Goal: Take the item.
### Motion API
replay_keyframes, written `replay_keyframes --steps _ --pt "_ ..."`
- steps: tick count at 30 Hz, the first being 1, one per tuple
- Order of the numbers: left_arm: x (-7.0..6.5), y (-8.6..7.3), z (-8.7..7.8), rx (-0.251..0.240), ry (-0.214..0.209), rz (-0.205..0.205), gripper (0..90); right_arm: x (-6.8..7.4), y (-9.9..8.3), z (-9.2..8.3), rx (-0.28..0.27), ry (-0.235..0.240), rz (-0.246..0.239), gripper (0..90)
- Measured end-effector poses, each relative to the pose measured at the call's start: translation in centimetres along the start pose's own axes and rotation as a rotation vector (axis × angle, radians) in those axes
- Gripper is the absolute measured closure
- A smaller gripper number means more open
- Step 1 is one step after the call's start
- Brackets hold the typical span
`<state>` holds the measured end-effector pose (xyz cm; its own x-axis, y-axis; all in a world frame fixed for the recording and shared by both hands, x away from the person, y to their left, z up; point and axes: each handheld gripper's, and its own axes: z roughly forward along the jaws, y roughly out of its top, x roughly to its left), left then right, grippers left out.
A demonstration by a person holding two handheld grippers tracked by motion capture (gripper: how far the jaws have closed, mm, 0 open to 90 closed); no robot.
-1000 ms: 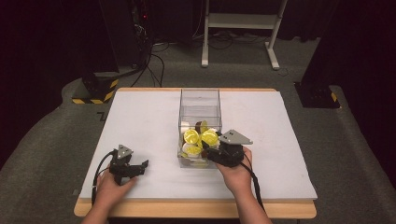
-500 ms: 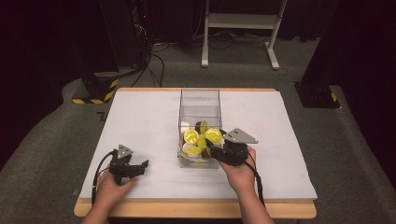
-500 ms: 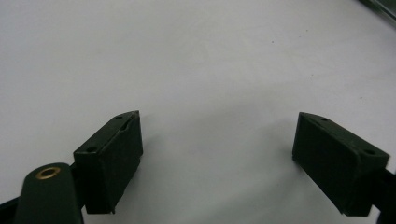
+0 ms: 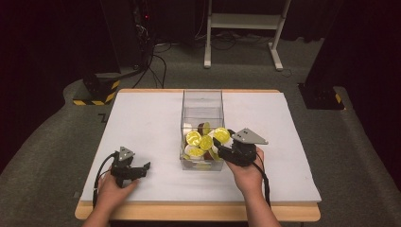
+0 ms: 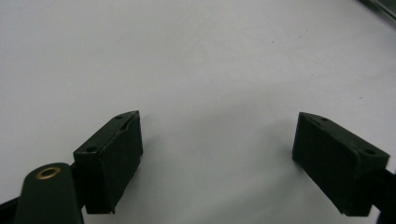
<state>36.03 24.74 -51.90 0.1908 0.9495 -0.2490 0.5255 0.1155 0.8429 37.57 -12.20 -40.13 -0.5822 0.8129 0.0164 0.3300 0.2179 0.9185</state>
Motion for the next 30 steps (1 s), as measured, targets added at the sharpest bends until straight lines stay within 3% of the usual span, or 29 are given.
replay_keyframes --steps 30 --pt "0.0 0.0 0.0 0.0 0.0 0.0 16.2 -2.9 -0.1 -1.1 -0.02 -0.076 0.044 38.3"
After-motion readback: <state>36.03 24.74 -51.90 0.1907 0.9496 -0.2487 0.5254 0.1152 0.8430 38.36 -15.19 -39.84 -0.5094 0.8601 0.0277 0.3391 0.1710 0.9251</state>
